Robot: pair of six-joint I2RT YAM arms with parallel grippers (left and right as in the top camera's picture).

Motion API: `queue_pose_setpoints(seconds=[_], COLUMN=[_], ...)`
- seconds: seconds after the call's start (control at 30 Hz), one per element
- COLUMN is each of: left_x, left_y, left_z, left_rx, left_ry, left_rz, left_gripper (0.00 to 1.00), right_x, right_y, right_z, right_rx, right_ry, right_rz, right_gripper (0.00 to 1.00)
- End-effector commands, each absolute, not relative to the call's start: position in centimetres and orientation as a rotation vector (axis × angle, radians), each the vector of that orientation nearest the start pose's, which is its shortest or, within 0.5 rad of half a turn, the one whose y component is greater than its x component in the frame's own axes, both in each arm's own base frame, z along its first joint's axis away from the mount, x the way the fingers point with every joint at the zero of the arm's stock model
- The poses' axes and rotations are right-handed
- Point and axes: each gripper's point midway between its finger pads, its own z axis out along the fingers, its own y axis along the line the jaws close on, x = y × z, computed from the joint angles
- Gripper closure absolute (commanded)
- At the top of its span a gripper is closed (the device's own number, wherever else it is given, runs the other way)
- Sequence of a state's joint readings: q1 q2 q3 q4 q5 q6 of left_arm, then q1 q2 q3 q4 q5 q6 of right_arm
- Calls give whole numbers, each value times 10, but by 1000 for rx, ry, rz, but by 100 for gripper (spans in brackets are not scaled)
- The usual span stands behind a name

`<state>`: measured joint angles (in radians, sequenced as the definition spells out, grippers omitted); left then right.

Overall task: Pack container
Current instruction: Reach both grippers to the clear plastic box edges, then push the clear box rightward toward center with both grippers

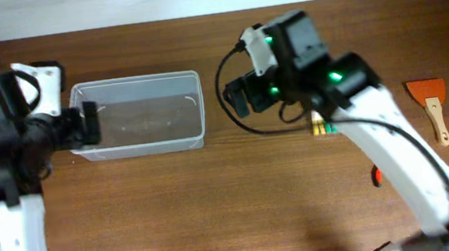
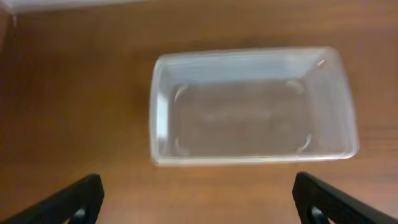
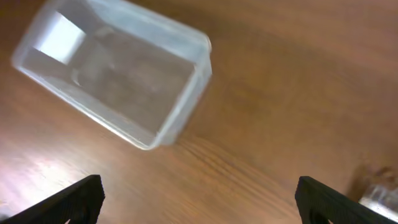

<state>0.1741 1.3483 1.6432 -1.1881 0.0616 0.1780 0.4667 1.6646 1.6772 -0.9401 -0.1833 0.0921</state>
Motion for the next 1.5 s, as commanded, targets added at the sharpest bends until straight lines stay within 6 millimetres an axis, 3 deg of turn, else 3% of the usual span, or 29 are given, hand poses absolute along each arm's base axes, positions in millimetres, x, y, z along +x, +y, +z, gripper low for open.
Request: queue_pose_setpoints(seconds=[0.0, 0.13, 0.27, 0.43, 0.73, 0.93, 1.47], left_x=[337, 338, 346, 355, 356, 352, 343], left_y=[68, 78, 84, 86, 91, 106, 132], left_z=[293, 267, 255, 252, 252, 252, 246], left_rx=[-77, -110, -126, -125, -133, -163, -266], left_ry=[2554, 2670, 2698, 2685, 2684, 2693, 2713], left_rz=[84, 70, 66, 69, 107, 226, 249], left_gripper=[1, 1, 1, 1, 1, 1, 1], right_x=[387, 391, 403, 406, 401, 406, 417], right_y=[233, 256, 265, 272, 306, 304, 304], right_z=[220, 204, 200, 195, 196, 179, 115], right_rx=[-490, -523, -415, -416, -424, -365, -333], right_ry=[2567, 2648, 2693, 2686, 2661, 2696, 2794], right_rz=[423, 405, 305, 201, 335, 292, 177], right_gripper=[1, 1, 1, 1, 1, 1, 1])
